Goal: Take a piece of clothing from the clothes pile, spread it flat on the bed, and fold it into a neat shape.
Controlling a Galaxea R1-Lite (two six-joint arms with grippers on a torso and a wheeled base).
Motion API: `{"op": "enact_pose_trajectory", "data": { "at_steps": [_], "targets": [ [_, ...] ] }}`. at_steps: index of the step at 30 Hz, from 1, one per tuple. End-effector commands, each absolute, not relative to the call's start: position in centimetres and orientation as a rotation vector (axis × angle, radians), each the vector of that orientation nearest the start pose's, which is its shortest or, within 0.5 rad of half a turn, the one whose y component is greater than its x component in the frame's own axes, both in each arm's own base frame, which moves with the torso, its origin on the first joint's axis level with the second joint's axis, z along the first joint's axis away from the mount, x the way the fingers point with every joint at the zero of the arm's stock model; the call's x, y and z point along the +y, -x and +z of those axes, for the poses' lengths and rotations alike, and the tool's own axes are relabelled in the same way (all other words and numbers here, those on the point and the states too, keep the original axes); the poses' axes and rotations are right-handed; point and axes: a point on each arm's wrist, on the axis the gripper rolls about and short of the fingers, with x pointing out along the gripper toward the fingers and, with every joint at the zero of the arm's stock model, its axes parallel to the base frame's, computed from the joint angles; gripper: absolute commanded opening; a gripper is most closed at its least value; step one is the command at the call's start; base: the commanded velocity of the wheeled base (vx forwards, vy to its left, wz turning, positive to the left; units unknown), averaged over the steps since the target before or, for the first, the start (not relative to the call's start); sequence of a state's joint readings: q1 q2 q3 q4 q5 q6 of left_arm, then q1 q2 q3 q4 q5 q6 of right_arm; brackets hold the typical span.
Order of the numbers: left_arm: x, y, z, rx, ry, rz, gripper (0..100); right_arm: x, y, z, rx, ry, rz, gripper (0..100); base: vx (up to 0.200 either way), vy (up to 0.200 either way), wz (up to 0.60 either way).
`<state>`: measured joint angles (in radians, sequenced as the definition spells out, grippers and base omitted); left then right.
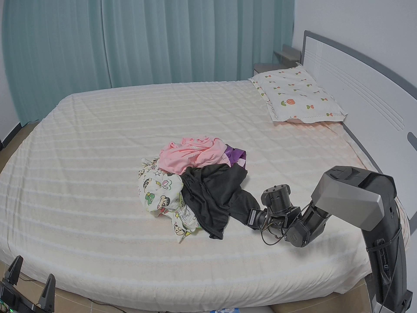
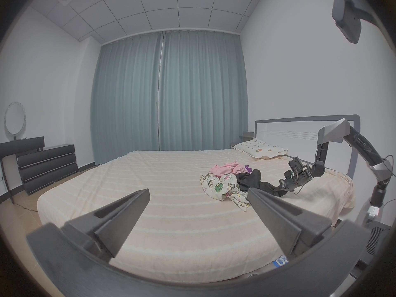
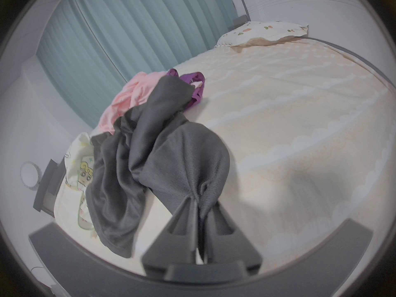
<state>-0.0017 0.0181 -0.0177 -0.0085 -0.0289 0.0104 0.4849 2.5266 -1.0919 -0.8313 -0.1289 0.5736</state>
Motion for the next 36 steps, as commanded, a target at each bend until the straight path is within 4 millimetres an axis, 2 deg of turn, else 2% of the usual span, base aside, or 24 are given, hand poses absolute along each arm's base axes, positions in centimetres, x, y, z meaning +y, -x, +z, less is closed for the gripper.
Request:
{"op": "enact_pose_trajectory", "data": {
  "at_steps": [1,10,13,14,15,16,19,20,25,26,27,29,33,36],
  "targets": [
    [-0.1,2.2,7.6,0.000,-0.009,-0.026,100,18.4,-36.9,-3.0,0.585,-0.440,0.179,0,0.000,0.000,0.00],
    [0.0,2.2,7.8,-0.015,0.002,0.005,100,14.9,-32.7,0.4,0.454,-0.605,0.222,0,0.000,0.000,0.00],
    [-0.1,3.9,14.8,-0.238,0.126,-0.060,100,13.4,-31.0,1.0,0.417,-0.647,0.214,0,0.000,0.000,0.00],
    [-0.1,3.5,16.5,-0.212,0.148,-0.068,100,12.9,-30.6,1.1,0.406,-0.662,0.209,0,0.000,0.000,0.00],
    [-0.1,3.4,16.6,-0.206,0.148,-0.066,100,12.9,-30.5,1.1,0.406,-0.663,0.207,0,0.000,0.000,0.00],
    [-0.1,1.7,17.8,-0.121,0.124,-0.058,100,12.4,-29.9,1.2,0.387,-0.682,0.205,0,0.000,0.000,0.00],
    [-0.1,-0.4,17.8,-0.006,0.050,-0.069,100,11.8,-29.3,1.2,0.378,-0.695,0.187,0,0.000,0.000,0.00],
    [-0.3,-2.1,17.7,0.087,0.016,-0.125,100,11.4,-29.0,1.2,0.386,-0.711,0.171,0,0.000,0.000,0.00],
    [-1.1,-7.0,17.9,0.226,0.005,-0.252,100,11.0,-28.8,1.6,0.390,-0.794,0.148,0,0.000,0.000,0.00],
    [-1.2,-7.5,17.9,0.236,0.005,-0.261,100,11.0,-28.7,1.6,0.394,-0.802,0.145,0,0.000,0.000,0.00],
    [-1.8,-9.0,17.7,0.266,0.005,-0.298,100,10.9,-28.6,1.6,0.398,-0.818,0.139,0,0.000,0.000,0.00],
    [-2.7,-10.7,17.1,0.320,-0.007,-0.345,100,10.7,-28.4,1.3,0.411,-0.824,0.127,0,0.000,0.000,0.00],
    [-5.0,-13.2,15.7,0.424,-0.051,-0.386,100,10.4,-28.2,1.2,0.420,-0.824,0.112,0,0.000,0.000,0.00],
    [-8.3,-15.8,14.4,0.481,-0.013,-0.393,100,10.3,-28.0,1.0,0.429,-0.820,0.107,0,0.000,0.000,0.00]
  ]
}}
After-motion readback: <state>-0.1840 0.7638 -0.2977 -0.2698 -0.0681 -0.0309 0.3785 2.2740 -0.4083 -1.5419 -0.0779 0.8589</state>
